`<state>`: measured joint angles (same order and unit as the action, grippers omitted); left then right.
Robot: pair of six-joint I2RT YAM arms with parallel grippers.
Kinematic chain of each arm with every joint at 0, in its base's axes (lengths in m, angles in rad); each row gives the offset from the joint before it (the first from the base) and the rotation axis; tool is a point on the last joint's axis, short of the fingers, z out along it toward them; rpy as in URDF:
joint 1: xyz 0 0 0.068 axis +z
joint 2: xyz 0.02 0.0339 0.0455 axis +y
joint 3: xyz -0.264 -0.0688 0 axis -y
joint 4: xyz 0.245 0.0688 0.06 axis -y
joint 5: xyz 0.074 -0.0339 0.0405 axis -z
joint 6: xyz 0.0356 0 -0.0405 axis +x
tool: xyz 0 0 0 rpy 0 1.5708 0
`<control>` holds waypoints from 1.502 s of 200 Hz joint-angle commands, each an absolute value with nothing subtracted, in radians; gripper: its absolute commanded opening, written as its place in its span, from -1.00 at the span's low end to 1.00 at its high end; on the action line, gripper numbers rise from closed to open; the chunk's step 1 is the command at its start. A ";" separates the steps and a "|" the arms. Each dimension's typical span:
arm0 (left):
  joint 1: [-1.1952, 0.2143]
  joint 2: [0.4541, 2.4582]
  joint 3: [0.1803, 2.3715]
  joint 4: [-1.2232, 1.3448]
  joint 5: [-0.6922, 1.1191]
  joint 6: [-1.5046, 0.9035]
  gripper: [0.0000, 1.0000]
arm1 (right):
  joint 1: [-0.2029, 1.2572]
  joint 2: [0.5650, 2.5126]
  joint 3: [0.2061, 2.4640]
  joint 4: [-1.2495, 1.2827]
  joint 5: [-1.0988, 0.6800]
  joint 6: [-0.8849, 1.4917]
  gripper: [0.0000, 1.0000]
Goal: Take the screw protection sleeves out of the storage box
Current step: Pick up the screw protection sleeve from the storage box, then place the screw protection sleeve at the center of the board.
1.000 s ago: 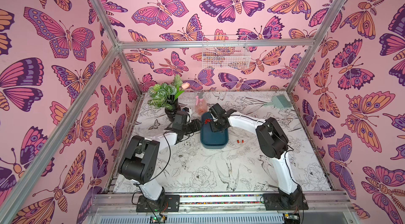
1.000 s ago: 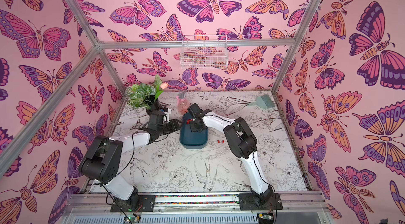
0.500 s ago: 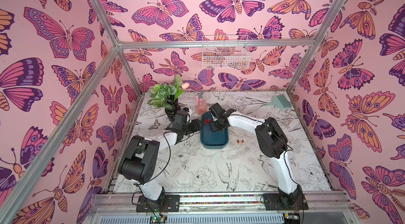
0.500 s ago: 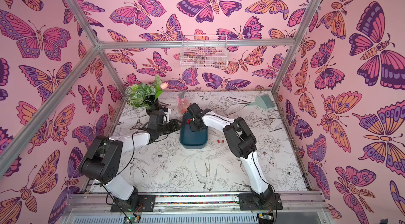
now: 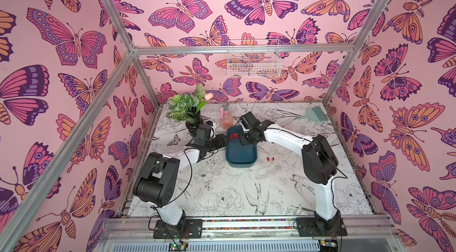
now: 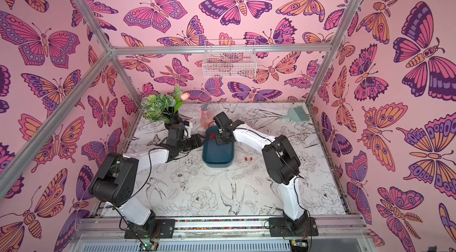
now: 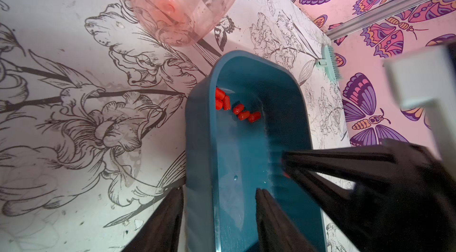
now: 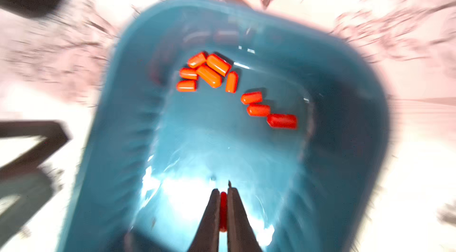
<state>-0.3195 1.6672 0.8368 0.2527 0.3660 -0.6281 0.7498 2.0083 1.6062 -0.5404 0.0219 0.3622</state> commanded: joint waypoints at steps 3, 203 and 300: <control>-0.319 1.672 0.845 0.242 0.366 -0.606 0.05 | 0.755 1.885 1.554 -0.560 0.037 0.356 -0.76; -0.319 1.671 0.843 0.242 0.364 -0.615 0.05 | 0.561 1.480 1.112 -0.502 0.000 0.386 -0.76; -0.320 1.672 0.841 0.249 0.375 -0.613 0.04 | 0.519 1.599 1.093 -0.469 -0.033 0.370 -0.76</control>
<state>-0.3195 1.6672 0.8368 0.2531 0.3660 -0.6285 0.5301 1.5471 1.0943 -0.4763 -0.0261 0.3775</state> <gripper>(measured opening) 0.525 0.121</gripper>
